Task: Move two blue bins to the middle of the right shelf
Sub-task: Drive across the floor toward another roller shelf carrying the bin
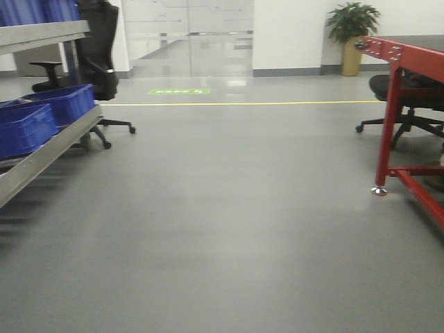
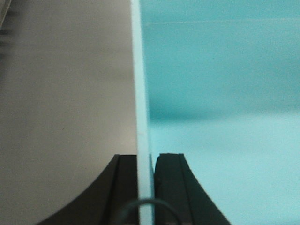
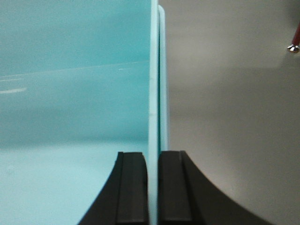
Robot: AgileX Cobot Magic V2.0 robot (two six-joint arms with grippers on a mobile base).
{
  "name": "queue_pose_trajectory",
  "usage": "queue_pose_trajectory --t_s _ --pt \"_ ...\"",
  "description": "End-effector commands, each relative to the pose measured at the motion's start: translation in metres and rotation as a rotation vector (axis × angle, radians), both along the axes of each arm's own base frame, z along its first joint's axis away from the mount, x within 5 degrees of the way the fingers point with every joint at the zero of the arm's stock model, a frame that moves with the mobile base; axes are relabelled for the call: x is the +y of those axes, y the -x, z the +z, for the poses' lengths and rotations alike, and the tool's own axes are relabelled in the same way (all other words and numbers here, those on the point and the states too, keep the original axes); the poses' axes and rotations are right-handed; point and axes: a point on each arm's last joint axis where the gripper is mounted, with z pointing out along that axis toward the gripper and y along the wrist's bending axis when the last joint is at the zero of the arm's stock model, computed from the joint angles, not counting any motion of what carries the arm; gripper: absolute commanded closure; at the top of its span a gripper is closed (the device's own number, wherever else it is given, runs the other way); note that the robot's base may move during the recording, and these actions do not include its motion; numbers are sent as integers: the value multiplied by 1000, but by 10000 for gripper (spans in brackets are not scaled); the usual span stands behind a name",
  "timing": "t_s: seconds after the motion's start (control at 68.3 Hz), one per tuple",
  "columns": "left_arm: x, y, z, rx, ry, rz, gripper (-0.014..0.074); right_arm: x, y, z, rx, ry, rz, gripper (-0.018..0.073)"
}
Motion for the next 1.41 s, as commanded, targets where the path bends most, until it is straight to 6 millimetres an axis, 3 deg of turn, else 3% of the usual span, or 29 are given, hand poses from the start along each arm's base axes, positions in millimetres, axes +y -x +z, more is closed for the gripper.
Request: queue_pose_trajectory --t_s 0.0,1.39 --pt "0 3 16 -114 27 -26 707 -2 1 12 -81 -26 15 722" --pt "0 3 16 -114 27 -26 707 -2 1 12 -81 -26 15 722"
